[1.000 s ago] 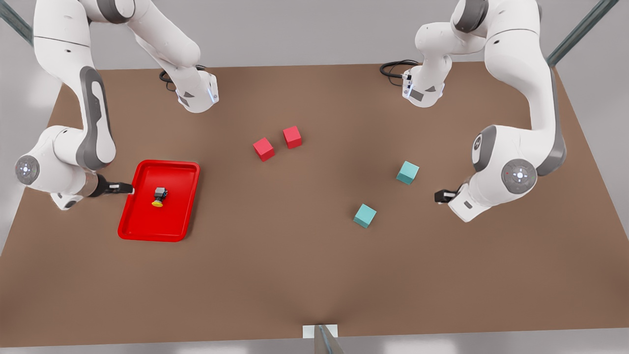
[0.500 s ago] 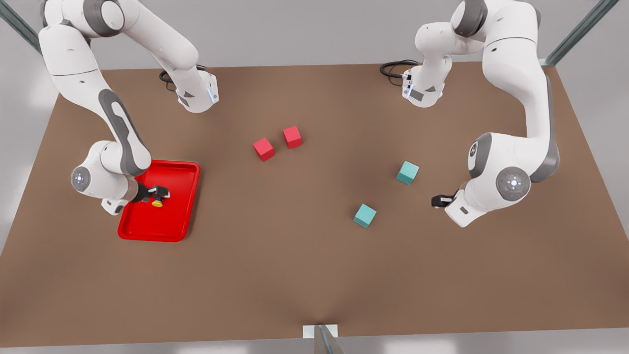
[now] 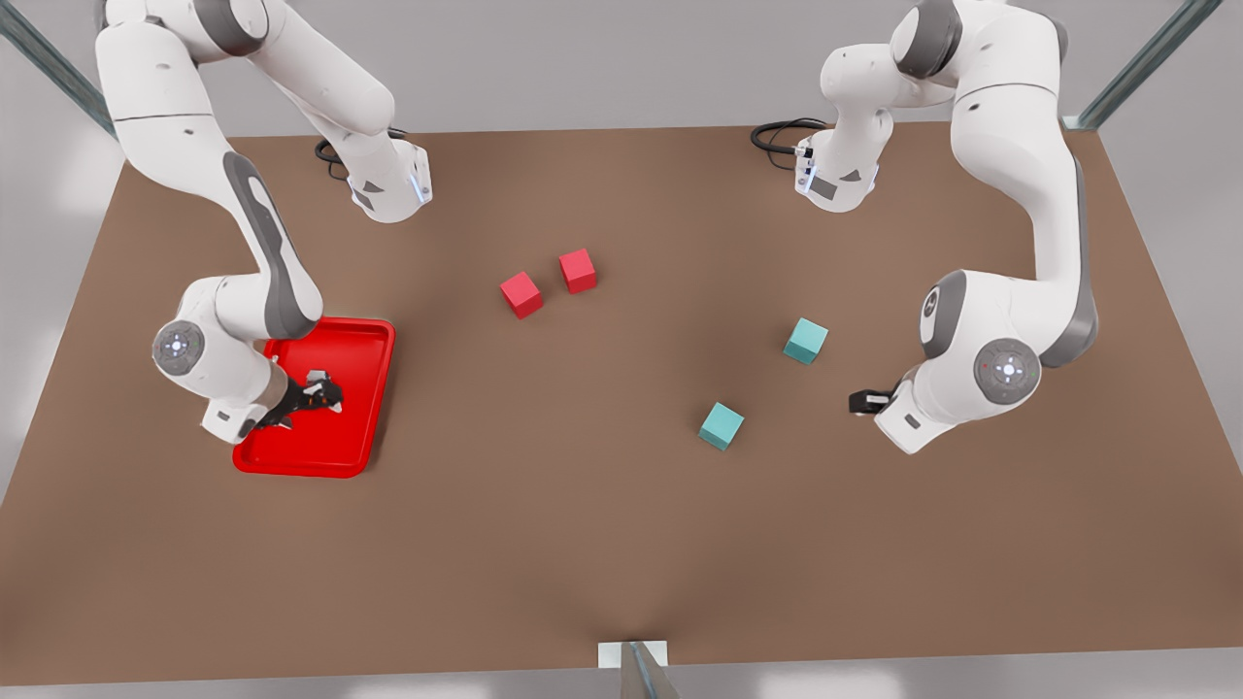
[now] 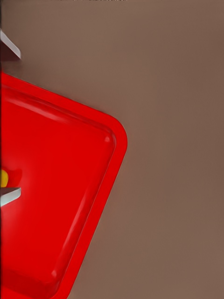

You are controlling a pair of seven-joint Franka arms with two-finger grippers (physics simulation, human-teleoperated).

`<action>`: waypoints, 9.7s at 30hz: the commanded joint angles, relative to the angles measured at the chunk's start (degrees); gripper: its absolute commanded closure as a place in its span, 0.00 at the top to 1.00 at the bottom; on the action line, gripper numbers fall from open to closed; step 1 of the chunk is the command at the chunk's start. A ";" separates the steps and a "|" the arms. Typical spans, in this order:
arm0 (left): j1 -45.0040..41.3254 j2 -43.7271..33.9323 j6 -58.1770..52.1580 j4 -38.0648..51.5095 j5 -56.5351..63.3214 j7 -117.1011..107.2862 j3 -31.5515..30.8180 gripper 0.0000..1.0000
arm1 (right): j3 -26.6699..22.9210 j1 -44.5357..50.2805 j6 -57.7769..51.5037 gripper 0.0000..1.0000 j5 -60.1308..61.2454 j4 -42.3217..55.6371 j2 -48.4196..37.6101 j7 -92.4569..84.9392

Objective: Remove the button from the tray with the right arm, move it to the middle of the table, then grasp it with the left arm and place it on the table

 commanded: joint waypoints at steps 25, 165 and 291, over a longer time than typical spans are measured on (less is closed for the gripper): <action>-0.11 0.50 1.30 -0.14 -0.13 -0.34 -0.01 1.00 | 3.16 -12.25 11.45 1.00 -7.45 -16.26 0.32 22.59; -31.75 17.73 34.43 -7.35 13.84 -54.04 -1.95 1.00 | -25.05 26.78 -31.35 1.00 8.28 28.92 -12.69 13.62; -68.31 48.14 7.36 22.09 41.62 -124.36 36.55 0.38 | -24.79 26.78 -29.33 1.00 8.80 34.46 -1.88 12.75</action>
